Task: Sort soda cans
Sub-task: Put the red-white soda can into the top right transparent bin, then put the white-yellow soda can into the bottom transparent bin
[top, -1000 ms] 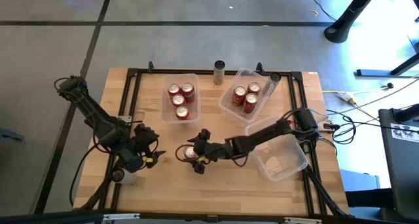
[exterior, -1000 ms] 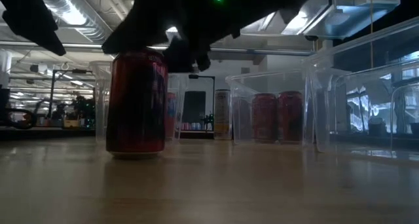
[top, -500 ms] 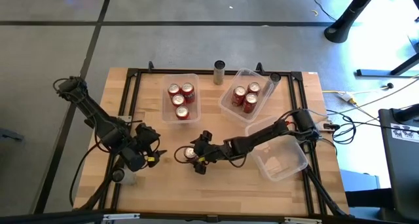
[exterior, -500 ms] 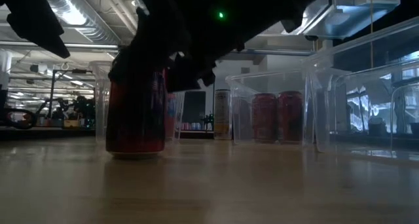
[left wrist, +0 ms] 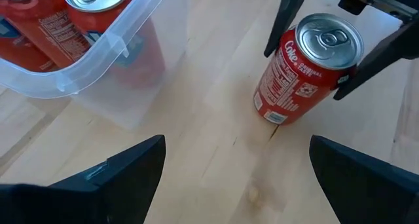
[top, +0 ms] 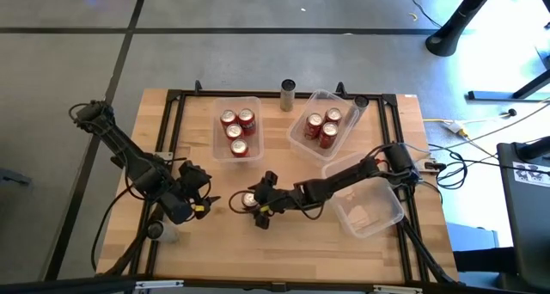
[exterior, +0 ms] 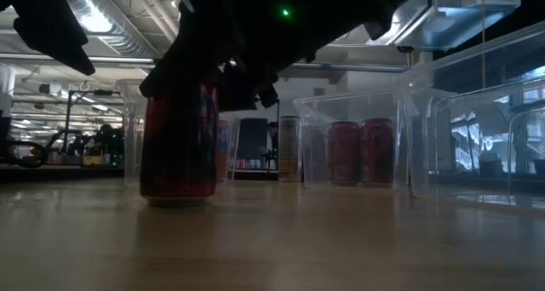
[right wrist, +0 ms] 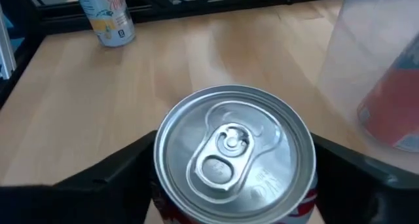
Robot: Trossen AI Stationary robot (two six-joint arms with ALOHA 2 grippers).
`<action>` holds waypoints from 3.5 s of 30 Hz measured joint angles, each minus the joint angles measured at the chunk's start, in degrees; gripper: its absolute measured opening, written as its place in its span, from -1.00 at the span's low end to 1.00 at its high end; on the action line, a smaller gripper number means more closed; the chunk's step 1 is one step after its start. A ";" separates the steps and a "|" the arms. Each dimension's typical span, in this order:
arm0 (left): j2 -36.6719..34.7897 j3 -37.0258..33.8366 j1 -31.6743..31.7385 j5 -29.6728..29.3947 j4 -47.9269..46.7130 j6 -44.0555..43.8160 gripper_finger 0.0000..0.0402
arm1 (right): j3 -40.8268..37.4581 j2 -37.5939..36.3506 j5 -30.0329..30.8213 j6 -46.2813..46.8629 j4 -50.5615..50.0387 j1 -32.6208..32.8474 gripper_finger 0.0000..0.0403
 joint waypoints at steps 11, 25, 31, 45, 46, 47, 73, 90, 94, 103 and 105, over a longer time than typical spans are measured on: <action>0.00 0.00 0.00 0.00 -0.06 -0.02 0.82 | -0.05 -9.29 0.58 -0.88 -6.80 0.02 0.44; 0.00 0.00 0.00 -0.23 0.01 0.17 0.82 | -0.01 -36.26 21.07 -0.23 -42.33 -3.03 0.44; 0.00 0.00 0.00 -0.39 0.03 0.00 0.82 | -3.53 -41.74 24.06 2.82 -50.19 -10.28 0.44; 0.00 0.00 0.00 -0.42 0.03 -0.18 0.82 | -28.74 -42.81 11.96 11.43 -20.62 -22.78 0.44; 0.00 0.00 0.00 -0.39 0.03 -0.19 0.82 | -29.93 -42.61 11.87 11.71 -18.60 -23.09 0.44; 0.00 0.00 0.00 -0.40 0.00 -0.15 0.82 | -31.08 -42.56 11.67 12.12 -16.79 -23.21 0.44; -0.03 0.00 0.04 -0.90 0.01 0.33 0.82 | -34.47 -35.89 10.90 13.03 -9.59 -23.80 0.73; 0.00 0.00 0.05 -0.87 0.05 -0.39 0.82 | -33.66 -37.07 10.06 11.99 -10.71 -23.62 0.68; 0.00 0.00 0.04 -0.87 0.08 -0.51 0.82 | -29.41 -40.73 5.57 8.70 -17.97 -23.41 0.64; 0.00 0.00 0.04 -0.85 0.08 -0.35 0.82 | -12.04 -47.35 -0.28 12.49 -52.77 -18.52 0.58; 0.00 0.00 0.04 -0.85 0.10 -0.33 0.82 | -7.48 -47.35 1.66 15.58 -63.32 -16.84 0.58</action>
